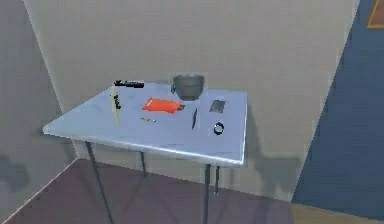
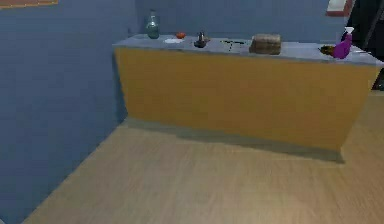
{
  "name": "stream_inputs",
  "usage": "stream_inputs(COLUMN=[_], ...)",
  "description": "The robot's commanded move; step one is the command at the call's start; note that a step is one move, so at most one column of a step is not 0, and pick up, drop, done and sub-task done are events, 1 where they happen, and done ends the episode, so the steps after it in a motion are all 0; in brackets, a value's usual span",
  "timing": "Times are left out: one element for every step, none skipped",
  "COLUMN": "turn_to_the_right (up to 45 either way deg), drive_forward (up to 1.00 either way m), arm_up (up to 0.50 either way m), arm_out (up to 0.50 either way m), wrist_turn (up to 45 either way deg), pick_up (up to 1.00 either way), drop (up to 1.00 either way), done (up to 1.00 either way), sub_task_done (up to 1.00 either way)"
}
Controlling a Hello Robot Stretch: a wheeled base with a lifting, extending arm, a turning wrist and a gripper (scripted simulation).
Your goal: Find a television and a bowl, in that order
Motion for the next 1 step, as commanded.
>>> stream_inputs(turn_to_the_right=[0.0], drive_forward=[0.00], arm_up=[0.00], arm_out=[0.00], wrist_turn=[0.0], pick_up=[0.00], drop=[0.00], done=[1.00], sub_task_done=[0.00])
